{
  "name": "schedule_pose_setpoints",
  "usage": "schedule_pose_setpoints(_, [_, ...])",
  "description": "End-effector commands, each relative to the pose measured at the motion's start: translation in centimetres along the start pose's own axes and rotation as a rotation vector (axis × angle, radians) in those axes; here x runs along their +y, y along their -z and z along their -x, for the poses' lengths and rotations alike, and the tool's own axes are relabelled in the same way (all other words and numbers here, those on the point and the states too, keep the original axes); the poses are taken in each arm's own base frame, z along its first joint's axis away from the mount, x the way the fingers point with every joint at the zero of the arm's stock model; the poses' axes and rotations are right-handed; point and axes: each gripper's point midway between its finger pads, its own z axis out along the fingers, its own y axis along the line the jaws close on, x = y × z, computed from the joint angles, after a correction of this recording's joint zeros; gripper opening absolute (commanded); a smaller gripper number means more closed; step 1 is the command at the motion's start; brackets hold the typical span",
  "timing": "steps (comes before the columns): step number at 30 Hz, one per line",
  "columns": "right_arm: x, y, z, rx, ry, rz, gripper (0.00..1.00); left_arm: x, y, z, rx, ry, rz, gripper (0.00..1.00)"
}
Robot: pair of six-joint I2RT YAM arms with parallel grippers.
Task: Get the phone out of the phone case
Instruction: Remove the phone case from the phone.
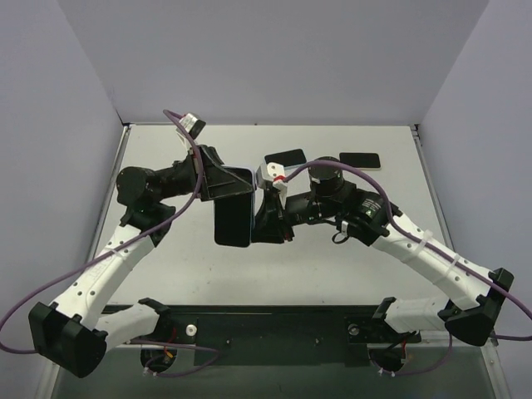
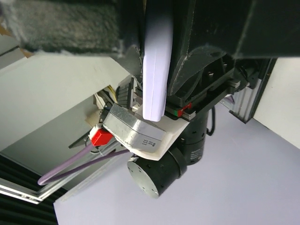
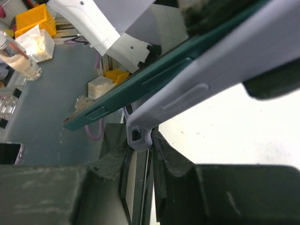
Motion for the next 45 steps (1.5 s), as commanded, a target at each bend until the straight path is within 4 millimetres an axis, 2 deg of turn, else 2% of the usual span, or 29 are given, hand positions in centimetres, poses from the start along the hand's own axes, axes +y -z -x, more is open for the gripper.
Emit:
schedule_pose_setpoints(1, [-12.7,3.3,1.6,-0.097,-0.090,-0.616,0.13,-3.4,-0.9,-1.6,-0.001,0.089,0.034,0.00])
schedule_pose_setpoints(2, [-13.0,4.5,-0.3,-0.065,-0.134,-0.691,0.33,-3.2,-0.7,-0.8,-0.033,0.040,0.073,0.00])
schedule_pose_setpoints(3, [-12.9,4.8,-1.4,-0.065,-0.185,-0.721,0.40,-1.0,-0.3,-0.2,-0.072,0.038,0.182,0.00])
schedule_pose_setpoints(4, [-12.9,6.3,-3.5,-0.035,-0.229,-0.798,0.55,-0.6,0.2,1.0,-0.111,-0.005,0.219,0.00])
schedule_pose_setpoints(5, [-12.7,6.9,-4.6,-0.033,-0.285,-0.833,0.61,1.1,0.7,1.6,-0.141,-0.005,0.280,0.00])
schedule_pose_setpoints(6, [-12.2,7.8,-6.3,-0.017,-0.339,-0.874,0.72,2.2,1.5,2.9,-0.185,-0.011,0.313,0.00])
schedule_pose_setpoints(7, [-11.6,8.3,-6.4,-0.025,-0.356,-0.877,0.83,3.8,2.2,3.9,-0.225,0.004,0.333,0.00])
schedule_pose_setpoints(8, [-11.0,8.2,-8.1,0.004,-0.415,-0.874,0.86,4.9,2.6,4.6,-0.249,0.015,0.349,0.00])
schedule_pose_setpoints(10, [-10.2,8.5,-9.1,-0.016,-0.517,-0.877,0.87,7.2,3.5,5.8,-0.284,0.027,0.380,0.00])
schedule_pose_setpoints(12, [-9.5,8.1,-9.1,-0.071,-0.669,-0.839,0.86,8.7,4.0,6.6,-0.303,0.002,0.397,0.00])
schedule_pose_setpoints(15, [-8.2,5.9,-7.8,-0.170,-0.872,-0.646,0.84,10.6,4.7,6.9,-0.324,-0.030,0.457,0.00])
schedule_pose_setpoints(18, [-8.0,4.9,-6.4,-0.237,-0.892,-0.589,0.83,11.9,5.4,6.7,-0.338,-0.048,0.505,0.00])
schedule_pose_setpoints(20, [-7.7,4.4,-5.5,-0.284,-0.897,-0.550,0.79,13.0,6.2,6.0,-0.352,-0.043,0.535,0.00])
schedule_pose_setpoints(21, [-7.3,3.9,-4.5,-0.319,-0.884,-0.505,0.69,13.2,6.4,5.8,-0.359,-0.041,0.544,0.00])
schedule_pose_setpoints(22, [-7.1,3.7,-4.0,-0.344,-0.902,-0.479,0.63,13.7,6.9,5.4,-0.366,-0.035,0.558,0.00])
schedule_pose_setpoints(25, [-6.6,3.4,-2.6,-0.424,-0.899,-0.430,0.43,13.9,7.4,4.8,-0.372,-0.032,0.571,0.00])
schedule_pose_setpoints(28, [-6.4,3.4,-1.8,-0.487,-0.912,-0.397,0.43,13.7,8.1,4.6,-0.377,-0.039,0.586,0.00])
schedule_pose_setpoints(30, [-5.8,2.1,-1.2,-0.487,-0.941,-0.324,0.44,13.4,8.0,4.9,-0.381,-0.044,0.581,0.00])
schedule_pose_setpoints(31, [-5.4,1.9,-0.3,-0.516,-0.948,-0.281,0.45,13.4,8.0,4.9,-0.379,-0.041,0.579,0.00])
schedule_pose_setpoints(33, [-5.1,1.2,0.0,-0.532,-0.973,-0.242,0.45,13.3,7.9,5.1,-0.386,-0.034,0.572,0.00])
schedule_pose_setpoints(37, [-5.0,0.8,0.4,-0.586,-0.993,-0.198,0.46,13.3,7.7,5.5,-0.395,-0.020,0.550,0.00])
schedule_pose_setpoints(45, [-4.8,0.6,0.2,-0.576,-1.008,-0.188,0.46,12.4,7.1,5.9,-0.416,-0.002,0.464,0.00])
